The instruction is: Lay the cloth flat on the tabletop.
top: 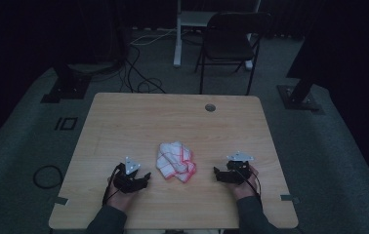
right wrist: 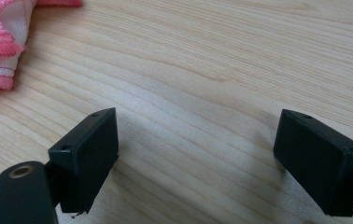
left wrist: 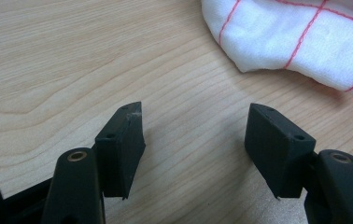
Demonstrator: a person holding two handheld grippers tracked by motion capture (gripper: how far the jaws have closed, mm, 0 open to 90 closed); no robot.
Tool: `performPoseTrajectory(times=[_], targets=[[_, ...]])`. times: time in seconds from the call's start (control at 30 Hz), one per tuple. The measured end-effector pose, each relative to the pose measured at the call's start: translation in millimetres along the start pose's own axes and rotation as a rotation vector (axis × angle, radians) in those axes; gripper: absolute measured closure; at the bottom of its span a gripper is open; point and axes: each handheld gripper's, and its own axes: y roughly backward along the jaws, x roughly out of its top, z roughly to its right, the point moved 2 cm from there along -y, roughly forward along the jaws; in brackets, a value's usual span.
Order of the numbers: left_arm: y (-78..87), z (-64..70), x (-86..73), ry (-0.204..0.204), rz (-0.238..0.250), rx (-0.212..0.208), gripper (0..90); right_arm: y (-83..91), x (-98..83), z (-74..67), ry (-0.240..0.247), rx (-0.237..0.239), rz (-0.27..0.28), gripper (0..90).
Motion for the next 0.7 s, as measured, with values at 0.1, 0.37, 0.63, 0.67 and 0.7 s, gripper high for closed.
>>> performPoseTrajectory(times=[0.1, 0.37, 0.63, 0.67, 0.7], targets=[[-0.1, 0.8, 0.2, -0.004, 0.003, -0.004, 40.4, 0.2, -0.2, -0.2, 0.002, 0.004, 0.000, 14.0], [0.1, 2.2, 0.3, -0.002, 0.008, -0.003, 45.8, 0.6, -0.4, -0.7, 0.005, 0.005, 0.002, 14.7], [-0.1, 0.2, 0.7, 0.007, 0.013, 0.000, 51.7, 0.7, -0.5, -0.8, 0.004, 0.006, 0.002, 15.0], [-0.2, -0.2, 0.9, 0.006, 0.014, 0.000, 52.2, 0.7, -0.5, -0.8, 0.005, 0.006, 0.002, 15.0], [-0.1, -0.8, 1.2, 0.008, 0.011, -0.001, 52.6, 0.7, -0.5, -0.8, 0.005, 0.006, 0.002, 15.0]])
